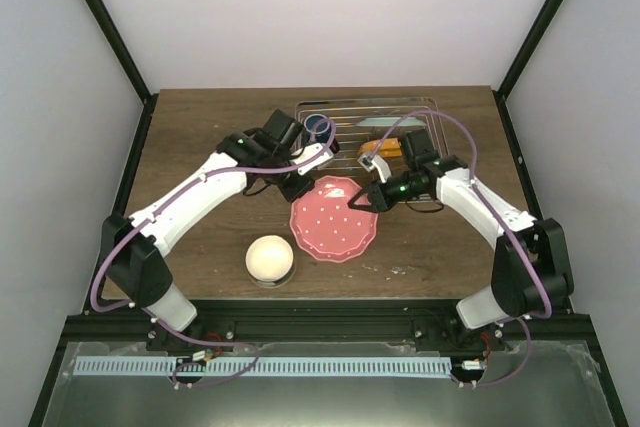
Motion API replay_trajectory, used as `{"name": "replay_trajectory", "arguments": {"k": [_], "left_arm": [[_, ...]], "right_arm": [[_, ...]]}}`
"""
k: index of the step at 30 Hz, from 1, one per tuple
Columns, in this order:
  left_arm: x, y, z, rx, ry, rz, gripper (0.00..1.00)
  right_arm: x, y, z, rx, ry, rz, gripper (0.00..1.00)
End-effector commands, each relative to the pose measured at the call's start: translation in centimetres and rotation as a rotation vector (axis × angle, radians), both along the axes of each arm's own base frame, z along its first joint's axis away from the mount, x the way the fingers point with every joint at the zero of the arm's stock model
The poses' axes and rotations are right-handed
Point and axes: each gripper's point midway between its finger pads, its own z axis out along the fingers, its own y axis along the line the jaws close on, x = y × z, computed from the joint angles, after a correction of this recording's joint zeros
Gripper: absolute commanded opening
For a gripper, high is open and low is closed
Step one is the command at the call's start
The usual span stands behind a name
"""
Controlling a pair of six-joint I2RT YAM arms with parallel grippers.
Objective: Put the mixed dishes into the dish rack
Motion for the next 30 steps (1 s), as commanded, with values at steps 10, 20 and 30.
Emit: {"name": "replay_trajectory", "arguments": {"k": [10,20,30], "left_arm": [[1.7,-0.5,4.2,-0.097,-0.124,0.012,0.07],[3.0,0.7,5.6,-0.090,-0.183,0.071,0.92],[7.5,6.4,6.5,-0.073,-0.206,0.329,1.00]], "right_arm": [[1.1,1.2,1.7,0.037,-0.014,0.041,0.01],[3.2,1.3,4.7,0.017,-0.116,0.022,0.01],[3.9,1.3,9.2,0.013,-0.217,0.046,0.01]]}}
